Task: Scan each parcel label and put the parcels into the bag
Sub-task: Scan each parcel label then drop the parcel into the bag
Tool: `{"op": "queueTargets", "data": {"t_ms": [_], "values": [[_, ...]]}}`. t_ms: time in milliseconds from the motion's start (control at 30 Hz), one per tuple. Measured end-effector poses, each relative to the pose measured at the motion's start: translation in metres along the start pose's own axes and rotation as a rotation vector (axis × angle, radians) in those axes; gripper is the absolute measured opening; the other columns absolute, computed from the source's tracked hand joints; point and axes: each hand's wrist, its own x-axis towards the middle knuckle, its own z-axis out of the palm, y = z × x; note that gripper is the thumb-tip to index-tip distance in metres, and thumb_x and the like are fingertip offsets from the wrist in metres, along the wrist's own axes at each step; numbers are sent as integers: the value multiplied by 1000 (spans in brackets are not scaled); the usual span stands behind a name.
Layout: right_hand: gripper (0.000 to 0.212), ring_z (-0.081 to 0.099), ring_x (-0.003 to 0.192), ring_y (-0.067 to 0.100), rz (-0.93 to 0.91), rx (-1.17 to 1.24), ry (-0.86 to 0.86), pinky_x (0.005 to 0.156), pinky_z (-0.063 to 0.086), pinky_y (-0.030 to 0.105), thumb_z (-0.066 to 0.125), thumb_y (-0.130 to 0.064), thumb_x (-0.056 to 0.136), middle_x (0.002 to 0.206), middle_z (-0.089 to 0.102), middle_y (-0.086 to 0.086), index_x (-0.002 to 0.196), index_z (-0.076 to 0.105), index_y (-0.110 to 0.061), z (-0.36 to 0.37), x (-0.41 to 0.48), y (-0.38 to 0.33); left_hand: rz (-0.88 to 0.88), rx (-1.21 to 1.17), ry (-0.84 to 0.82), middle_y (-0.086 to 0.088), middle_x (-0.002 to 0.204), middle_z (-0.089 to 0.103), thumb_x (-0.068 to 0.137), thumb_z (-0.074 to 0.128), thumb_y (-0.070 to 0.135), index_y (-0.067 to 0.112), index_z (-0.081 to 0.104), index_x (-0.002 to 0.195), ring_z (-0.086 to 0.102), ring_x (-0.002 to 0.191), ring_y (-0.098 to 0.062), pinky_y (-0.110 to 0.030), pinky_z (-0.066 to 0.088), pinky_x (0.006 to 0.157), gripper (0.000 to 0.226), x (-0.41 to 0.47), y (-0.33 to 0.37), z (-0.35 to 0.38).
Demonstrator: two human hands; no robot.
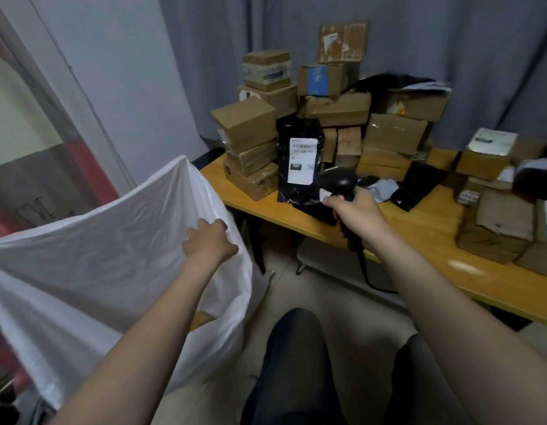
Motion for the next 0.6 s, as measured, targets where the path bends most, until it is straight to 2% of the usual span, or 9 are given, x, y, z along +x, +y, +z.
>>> {"op": "queueTargets", "data": {"t_ms": [100, 167, 267, 367, 467, 533, 600], "values": [[12, 55, 60, 21, 3, 15, 94, 65, 46, 38, 70, -26, 92, 69, 58, -3, 86, 59, -24, -31, -1, 2, 113, -8, 28, -10, 137, 47, 88, 71, 39, 27, 56, 131, 44, 129, -39, -48, 46, 93, 47, 3, 53, -6], [12, 55, 65, 22, 16, 35, 156, 70, 46, 40, 70, -28, 89, 71, 58, -5, 85, 59, -28, -55, -3, 5, 195, -14, 13, -9, 137, 47, 88, 71, 38, 28, 56, 131, 45, 129, -39, -46, 47, 90, 47, 1, 91, -7], [9, 57, 66, 24, 19, 50, 229, 68, 47, 41, 70, -27, 88, 71, 59, -3, 85, 61, -28, -93, -8, 12, 330, 16, 0, -9, 136, 48, 87, 72, 36, 27, 55, 133, 49, 126, -39, -43, 48, 82, 50, -7, 148, -3], [11, 61, 70, 26, 51, 54, 324, 66, 50, 40, 70, -31, 89, 77, 62, 0, 94, 62, -27, -129, -16, 20, 436, 28, -39, -12, 141, 43, 87, 75, 31, 23, 48, 136, 42, 132, -42, -49, 51, 94, 56, -20, 203, 8], [16, 60, 67, 26, 77, 59, 392, 64, 49, 40, 71, -32, 90, 75, 61, 1, 98, 60, -23, -163, -23, 31, 566, 3, -86, -11, 145, 43, 87, 77, 32, 22, 46, 140, 41, 134, -42, -52, 49, 95, 62, -40, 258, 19], [13, 62, 70, 25, 77, 40, 440, 68, 51, 42, 71, -31, 93, 76, 61, 1, 96, 60, -24, -183, -27, 38, 657, -11, -93, -11, 147, 43, 86, 78, 33, 21, 46, 142, 41, 136, -41, -51, 48, 94, 66, -51, 289, 25], [13, 65, 81, 28, 72, 25, 484, 77, 54, 46, 70, -32, 94, 83, 65, 3, 101, 63, -24, -202, -32, 42, 724, -23, -101, -10, 145, 44, 86, 79, 35, 22, 46, 143, 41, 136, -41, -49, 49, 92, 67, -59, 318, 32]]}}
